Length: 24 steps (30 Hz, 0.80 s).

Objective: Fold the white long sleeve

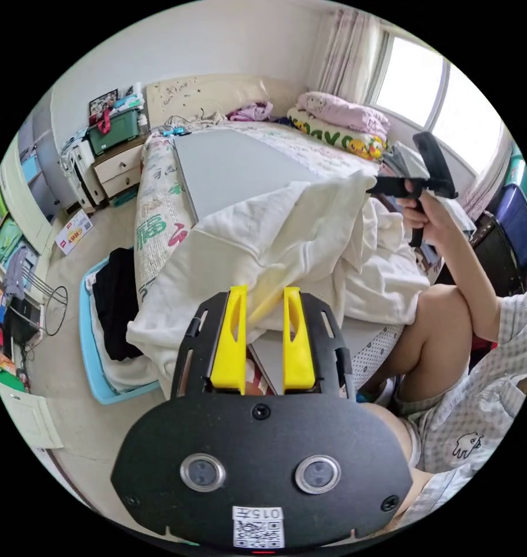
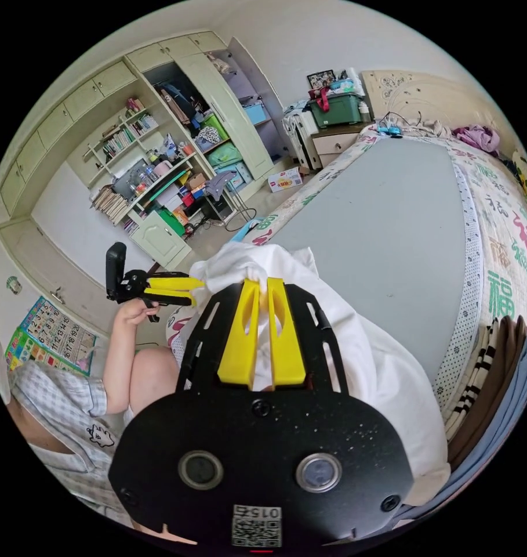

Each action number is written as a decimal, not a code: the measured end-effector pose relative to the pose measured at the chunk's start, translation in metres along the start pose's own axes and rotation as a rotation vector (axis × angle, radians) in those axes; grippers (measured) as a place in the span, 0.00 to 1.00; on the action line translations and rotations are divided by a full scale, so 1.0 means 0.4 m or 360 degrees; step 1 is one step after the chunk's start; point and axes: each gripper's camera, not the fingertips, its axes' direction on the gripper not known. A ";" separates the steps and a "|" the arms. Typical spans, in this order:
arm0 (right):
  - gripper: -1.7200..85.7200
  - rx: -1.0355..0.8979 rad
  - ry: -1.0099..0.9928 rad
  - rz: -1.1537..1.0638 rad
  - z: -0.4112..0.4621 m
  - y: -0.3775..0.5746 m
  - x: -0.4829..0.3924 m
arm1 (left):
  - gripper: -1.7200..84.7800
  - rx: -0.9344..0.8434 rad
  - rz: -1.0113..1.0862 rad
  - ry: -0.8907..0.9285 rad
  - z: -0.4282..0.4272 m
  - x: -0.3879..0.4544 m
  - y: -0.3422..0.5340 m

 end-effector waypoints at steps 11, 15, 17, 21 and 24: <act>0.03 0.0905 0.0126 0.0051 -0.303 0.168 -0.319 | 0.02 0.1210 -0.0662 -0.0042 -0.368 0.090 0.185; 0.03 0.1326 0.0359 -0.0183 -0.533 0.241 -0.561 | 0.01 0.1827 -0.0674 0.0005 -0.588 0.254 0.258; 0.03 0.1677 0.0345 -0.0300 -0.675 0.318 -0.700 | 0.01 0.2066 -0.0629 0.0020 -0.685 0.330 0.286; 0.03 0.2135 0.0335 -0.0440 -0.838 0.431 -0.866 | 0.01 0.2502 -0.0405 0.0016 -0.910 0.503 0.353; 0.02 0.2441 0.0514 -0.0659 -0.937 0.514 -1.014 | 0.01 0.2759 -0.0279 -0.0106 -1.036 0.609 0.406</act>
